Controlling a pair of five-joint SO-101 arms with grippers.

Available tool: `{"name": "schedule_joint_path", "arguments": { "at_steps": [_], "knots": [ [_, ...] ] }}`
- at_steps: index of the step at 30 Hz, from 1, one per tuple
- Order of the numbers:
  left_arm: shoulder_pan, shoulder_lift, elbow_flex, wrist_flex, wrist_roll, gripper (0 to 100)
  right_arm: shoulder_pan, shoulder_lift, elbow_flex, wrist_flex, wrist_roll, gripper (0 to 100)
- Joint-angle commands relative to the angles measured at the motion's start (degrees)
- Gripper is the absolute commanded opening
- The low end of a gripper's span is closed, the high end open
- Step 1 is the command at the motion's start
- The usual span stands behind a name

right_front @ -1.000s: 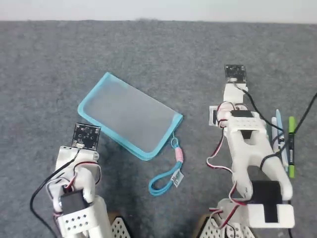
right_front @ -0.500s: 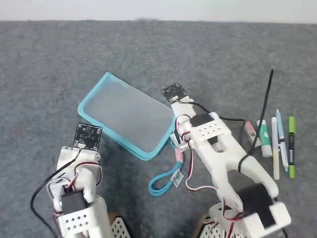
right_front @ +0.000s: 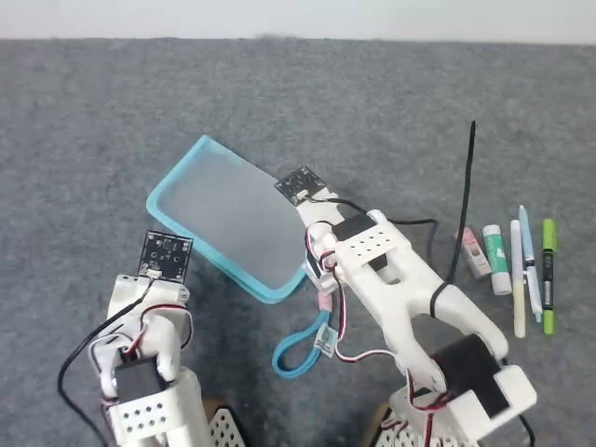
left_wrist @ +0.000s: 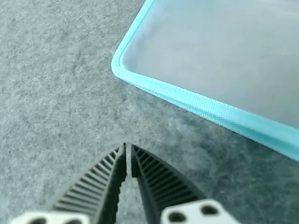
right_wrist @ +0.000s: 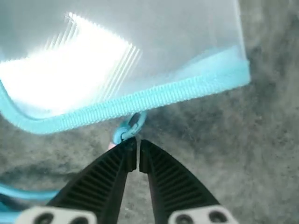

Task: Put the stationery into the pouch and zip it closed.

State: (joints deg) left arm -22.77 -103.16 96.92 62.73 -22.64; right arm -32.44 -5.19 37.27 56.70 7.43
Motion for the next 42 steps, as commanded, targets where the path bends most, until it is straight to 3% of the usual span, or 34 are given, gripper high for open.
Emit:
{"name": "schedule_joint_path", "arguments": {
  "at_steps": [1, 11, 22, 27, 37, 42],
  "knots": [
    [0.5, -1.1, -0.4, 0.5, -0.8, 1, -0.8, -6.3, -2.1, 2.6, 0.5, 0.7],
    [0.5, -1.1, -0.4, 0.7, -0.8, 1, -8.7, -7.3, 1.3, 2.6, 1.1, 16.3],
    [0.5, -1.1, -0.4, 0.6, -0.8, 1, -3.4, 6.1, 1.2, 0.6, 0.7, 16.0],
    [0.5, -1.1, -0.4, 0.6, -0.8, 1, -2.1, 5.9, -0.4, 0.8, 0.8, 0.0],
    [0.3, -1.1, -3.8, -1.9, -0.6, 1, 12.4, -7.4, -13.8, 10.5, 0.4, 0.6],
    [0.3, 2.1, -14.8, 2.2, -0.7, 4, 12.6, -20.6, -12.8, 8.9, -0.5, 0.7]
  ]
}}
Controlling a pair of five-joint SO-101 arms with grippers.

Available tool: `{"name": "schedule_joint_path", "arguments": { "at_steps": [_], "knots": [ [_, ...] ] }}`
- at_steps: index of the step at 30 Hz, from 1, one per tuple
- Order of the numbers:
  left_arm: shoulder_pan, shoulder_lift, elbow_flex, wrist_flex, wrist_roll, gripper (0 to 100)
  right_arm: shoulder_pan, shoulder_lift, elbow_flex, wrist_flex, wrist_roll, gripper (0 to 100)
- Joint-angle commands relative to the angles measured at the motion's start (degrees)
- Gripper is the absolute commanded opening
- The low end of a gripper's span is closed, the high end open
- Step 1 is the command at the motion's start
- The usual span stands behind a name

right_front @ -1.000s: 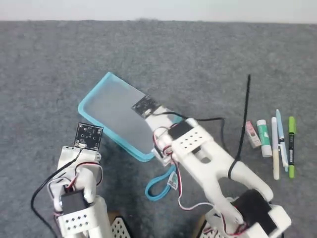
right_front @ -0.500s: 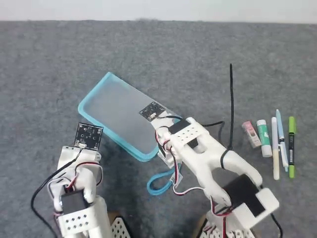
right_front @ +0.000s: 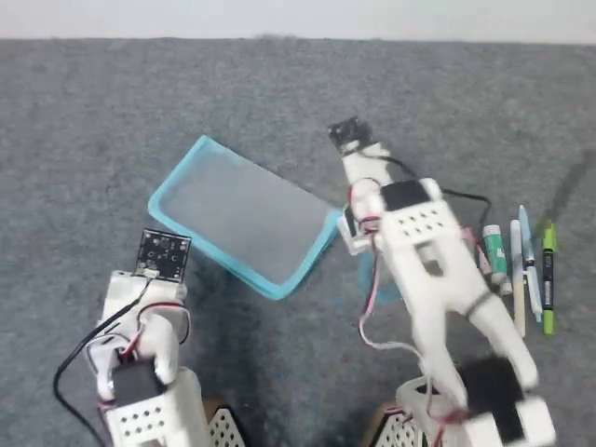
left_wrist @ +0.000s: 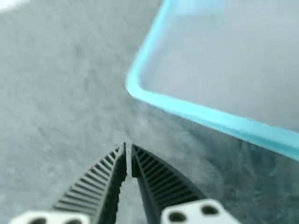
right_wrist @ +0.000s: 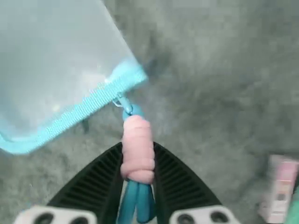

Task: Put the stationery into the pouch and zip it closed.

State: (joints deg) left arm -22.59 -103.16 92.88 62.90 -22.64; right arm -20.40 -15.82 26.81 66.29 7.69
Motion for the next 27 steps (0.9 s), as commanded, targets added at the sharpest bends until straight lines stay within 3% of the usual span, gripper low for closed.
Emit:
{"name": "schedule_joint_path", "arguments": {
  "at_steps": [1, 7, 11, 15, 20, 24, 27],
  "knots": [
    [0.1, 5.1, -13.2, 2.0, -0.7, 5, 0.5, -12.7, -1.6, -0.6, -0.8, 0.6],
    [0.6, 36.7, -35.8, 2.2, 0.3, 6, 0.7, -26.3, 6.4, -3.3, -0.4, 0.6],
    [6.1, 56.2, -49.8, 2.2, 8.5, 7, 0.7, -28.5, 4.1, -3.1, 0.0, 0.6],
    [17.6, 68.0, -52.9, 0.7, 16.4, 13, 0.3, -23.3, -7.5, 1.0, 0.6, 0.6],
    [30.4, 77.8, -51.2, -10.4, 22.4, 13, -3.4, -13.8, -29.0, 9.6, 0.9, 0.6],
    [36.2, 86.9, -55.0, -16.5, 28.3, 13, -9.3, -7.3, -47.3, 18.7, 2.9, 0.6],
    [38.8, 92.0, -62.6, -16.6, 31.3, 13, -13.4, -4.7, -53.6, 25.4, 4.5, 0.6]
  ]
}}
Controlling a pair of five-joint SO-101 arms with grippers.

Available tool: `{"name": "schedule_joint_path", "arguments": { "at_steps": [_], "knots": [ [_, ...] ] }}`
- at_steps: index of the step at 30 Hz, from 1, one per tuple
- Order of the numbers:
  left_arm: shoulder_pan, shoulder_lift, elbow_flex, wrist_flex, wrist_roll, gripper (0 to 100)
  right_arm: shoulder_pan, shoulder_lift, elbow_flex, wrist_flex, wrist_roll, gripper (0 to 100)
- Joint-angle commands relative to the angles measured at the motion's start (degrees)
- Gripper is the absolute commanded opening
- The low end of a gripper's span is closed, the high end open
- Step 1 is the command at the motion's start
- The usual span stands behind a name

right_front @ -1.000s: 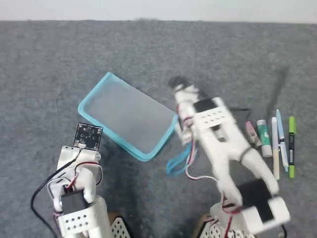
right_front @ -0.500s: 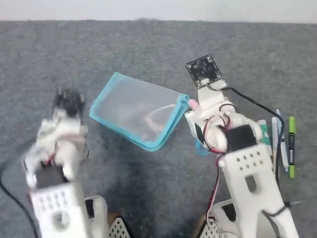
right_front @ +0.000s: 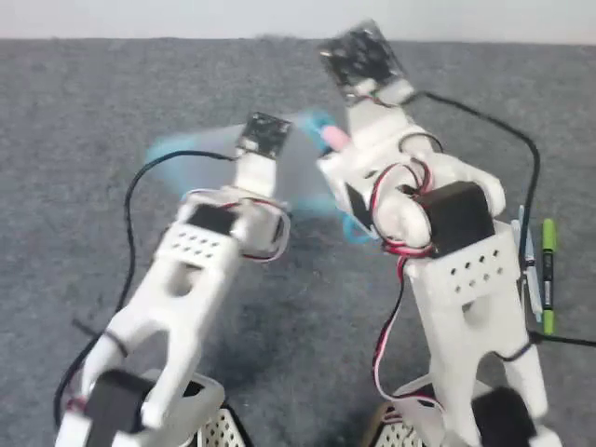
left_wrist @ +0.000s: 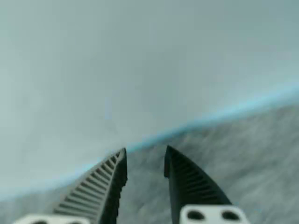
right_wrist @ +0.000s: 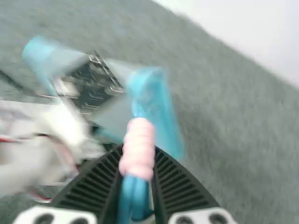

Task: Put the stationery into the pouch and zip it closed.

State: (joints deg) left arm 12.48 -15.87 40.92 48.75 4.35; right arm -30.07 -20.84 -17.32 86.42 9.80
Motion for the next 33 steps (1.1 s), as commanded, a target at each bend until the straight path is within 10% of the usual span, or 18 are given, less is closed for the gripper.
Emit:
{"name": "schedule_joint_path", "arguments": {
  "at_steps": [1, 9, 20, 33],
  "knots": [
    [4.1, 5.5, -13.4, -1.6, 4.8, 13, -4.7, 0.4, -9.6, 6.7, 3.3, 0.7],
    [-1.1, -0.2, -29.2, 8.5, 5.3, 13, -11.6, -14.6, 5.0, 7.3, 7.6, 0.7],
    [-25.0, -16.6, -27.3, 20.2, -4.3, 13, -11.6, -32.0, 61.0, -20.1, 8.4, 0.7],
    [-21.8, -16.4, 10.9, -7.7, -8.6, 13, -7.4, -4.4, 12.8, -1.5, 8.8, 0.6]
  ]
}}
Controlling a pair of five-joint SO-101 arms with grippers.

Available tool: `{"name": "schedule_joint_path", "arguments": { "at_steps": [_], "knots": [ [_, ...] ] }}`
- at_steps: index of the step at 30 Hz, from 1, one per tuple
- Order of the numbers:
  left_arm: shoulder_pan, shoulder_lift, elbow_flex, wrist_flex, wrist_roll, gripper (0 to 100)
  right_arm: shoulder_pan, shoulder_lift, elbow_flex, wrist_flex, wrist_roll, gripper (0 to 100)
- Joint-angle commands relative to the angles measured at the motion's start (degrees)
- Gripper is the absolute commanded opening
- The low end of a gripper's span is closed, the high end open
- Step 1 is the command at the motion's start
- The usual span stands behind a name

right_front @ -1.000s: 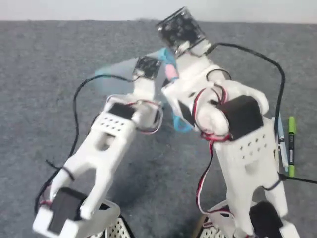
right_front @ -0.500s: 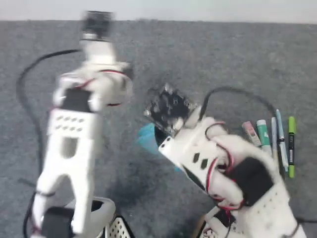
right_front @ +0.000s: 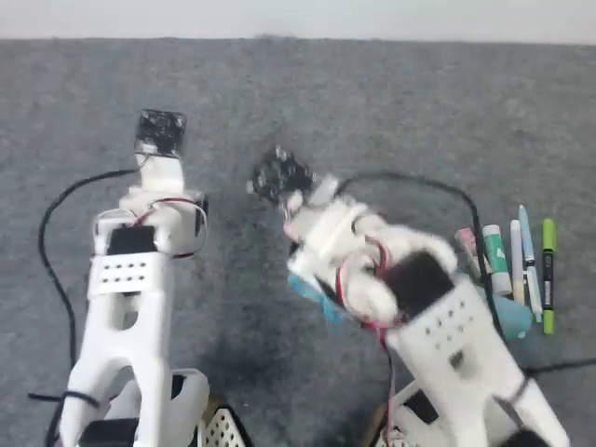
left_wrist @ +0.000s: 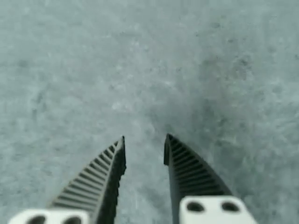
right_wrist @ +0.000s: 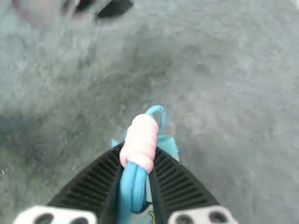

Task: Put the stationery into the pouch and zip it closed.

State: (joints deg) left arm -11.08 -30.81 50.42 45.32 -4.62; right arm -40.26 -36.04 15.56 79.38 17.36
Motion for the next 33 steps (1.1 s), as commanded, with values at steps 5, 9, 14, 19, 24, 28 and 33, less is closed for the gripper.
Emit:
{"name": "schedule_joint_path", "arguments": {
  "at_steps": [5, 9, 14, 19, 24, 28, 33],
  "knots": [
    [-3.5, -1.8, 2.3, -4.3, 5.7, 13, 5.1, 39.5, -52.0, 20.0, 2.7, 0.6],
    [-13.1, -1.9, 1.6, -4.7, 5.5, 13, 3.5, 60.0, -70.4, 23.7, 3.3, 0.6],
    [-27.3, -1.5, 1.1, -10.3, -1.5, 13, -5.5, 68.4, -75.8, 23.7, 2.3, 0.7],
    [-33.3, -1.5, 1.3, -11.8, -10.2, 13, -8.7, 65.9, -70.7, 23.8, 0.9, 0.7],
    [-32.5, -1.4, 1.8, -9.4, -11.9, 13, -7.2, 54.2, -51.1, 21.9, 3.2, 0.9],
    [-29.6, -1.4, 1.8, -6.9, -11.8, 14, -6.9, 37.1, -27.8, 9.9, 3.2, 0.8],
    [-27.3, -1.5, 1.7, -3.3, -11.7, 14, -6.0, 11.3, 4.5, -5.9, 3.2, 0.7]
  ]
}}
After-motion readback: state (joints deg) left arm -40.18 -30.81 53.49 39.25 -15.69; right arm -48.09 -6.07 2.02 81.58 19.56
